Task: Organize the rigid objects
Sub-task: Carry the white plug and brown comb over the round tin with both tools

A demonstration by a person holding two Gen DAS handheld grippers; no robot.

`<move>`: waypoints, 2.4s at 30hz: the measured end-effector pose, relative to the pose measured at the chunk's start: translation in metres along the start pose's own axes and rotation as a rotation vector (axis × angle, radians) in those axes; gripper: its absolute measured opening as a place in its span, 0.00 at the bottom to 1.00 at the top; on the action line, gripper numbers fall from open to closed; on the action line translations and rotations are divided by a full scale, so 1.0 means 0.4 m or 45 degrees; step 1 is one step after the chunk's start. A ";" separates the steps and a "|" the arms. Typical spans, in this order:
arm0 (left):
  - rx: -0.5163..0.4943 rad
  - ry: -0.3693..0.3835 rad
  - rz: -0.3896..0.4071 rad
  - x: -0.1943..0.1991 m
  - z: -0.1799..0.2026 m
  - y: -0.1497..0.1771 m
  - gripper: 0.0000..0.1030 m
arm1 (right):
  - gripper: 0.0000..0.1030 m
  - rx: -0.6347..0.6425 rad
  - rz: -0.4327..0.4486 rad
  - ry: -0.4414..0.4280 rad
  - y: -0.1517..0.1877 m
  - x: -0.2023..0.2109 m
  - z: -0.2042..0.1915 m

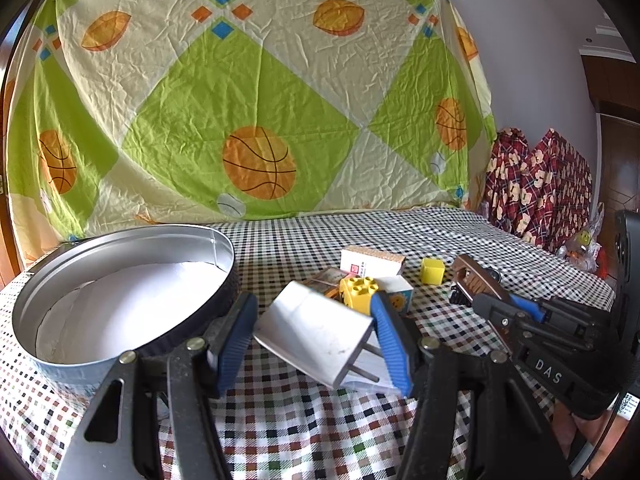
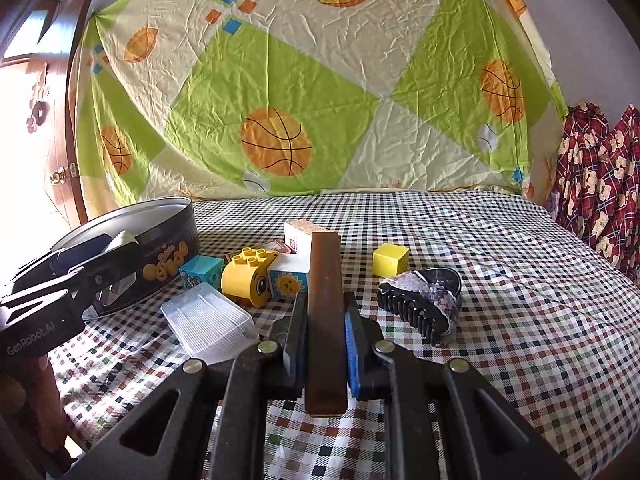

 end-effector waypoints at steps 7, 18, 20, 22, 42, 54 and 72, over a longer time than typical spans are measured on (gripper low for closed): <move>0.011 -0.014 0.056 0.015 -0.004 0.000 0.57 | 0.16 -0.014 0.056 -0.008 0.003 0.017 0.005; 0.043 -0.039 0.107 0.032 -0.022 -0.001 0.57 | 0.16 -0.022 0.157 0.039 -0.003 0.040 0.008; 0.023 -0.059 0.121 0.036 -0.022 0.000 0.57 | 0.16 0.001 0.178 0.053 -0.004 0.046 0.000; 0.008 -0.074 0.133 0.040 -0.023 -0.001 0.57 | 0.16 0.013 0.198 0.068 -0.007 0.051 -0.004; 0.022 -0.147 0.164 0.054 -0.082 -0.004 0.57 | 0.16 0.034 0.260 0.023 -0.056 0.043 -0.050; 0.019 -0.190 0.208 0.072 -0.111 0.000 0.57 | 0.16 0.084 0.242 -0.028 -0.053 0.026 -0.121; 0.068 -0.281 0.239 0.091 -0.191 -0.002 0.57 | 0.16 0.119 0.214 -0.099 -0.049 0.007 -0.208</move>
Point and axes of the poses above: each gripper's, at about its wrist camera, not at the fingertips, and x roughly against the way its jaws point, z to its right, y to its underside, the point moved 1 cm from there along -x, roughly the way its jaws point, and after that the axes turned 5 degrees about z, right-handed, at the moved point
